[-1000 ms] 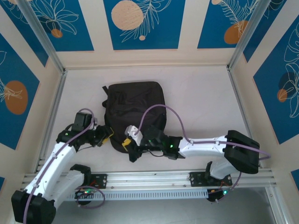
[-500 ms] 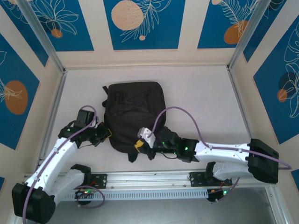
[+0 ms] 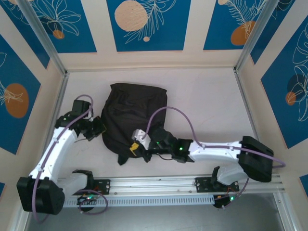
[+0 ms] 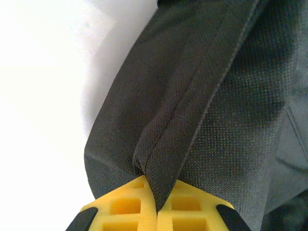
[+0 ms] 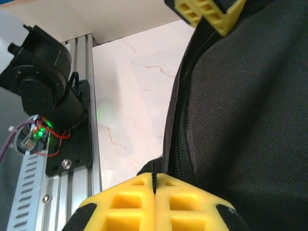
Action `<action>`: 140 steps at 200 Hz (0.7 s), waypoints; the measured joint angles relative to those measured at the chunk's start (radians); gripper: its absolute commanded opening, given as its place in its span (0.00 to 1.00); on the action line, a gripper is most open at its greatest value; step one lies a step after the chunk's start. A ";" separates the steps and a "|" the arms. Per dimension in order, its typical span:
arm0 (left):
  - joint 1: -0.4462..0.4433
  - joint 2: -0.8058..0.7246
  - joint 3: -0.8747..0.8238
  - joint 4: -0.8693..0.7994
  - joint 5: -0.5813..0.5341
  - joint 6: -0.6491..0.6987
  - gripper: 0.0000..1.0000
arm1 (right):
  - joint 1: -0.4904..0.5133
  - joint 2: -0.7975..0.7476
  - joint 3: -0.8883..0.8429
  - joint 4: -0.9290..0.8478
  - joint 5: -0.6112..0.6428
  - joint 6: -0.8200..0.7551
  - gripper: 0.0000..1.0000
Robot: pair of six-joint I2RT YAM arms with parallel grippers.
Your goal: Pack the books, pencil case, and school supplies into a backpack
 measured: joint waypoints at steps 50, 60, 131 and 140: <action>0.031 -0.089 0.013 0.042 0.022 -0.007 0.47 | 0.030 0.197 0.188 -0.001 0.047 0.003 0.00; 0.027 -0.158 -0.001 0.039 0.025 -0.010 0.49 | 0.039 0.212 0.203 0.001 0.058 0.002 0.00; -0.055 -0.298 -0.180 -0.032 0.019 -0.103 0.48 | 0.050 0.235 0.206 0.001 0.069 0.001 0.00; -0.064 -0.297 -0.192 -0.034 0.019 -0.113 0.47 | 0.050 0.235 0.207 0.001 0.070 0.001 0.00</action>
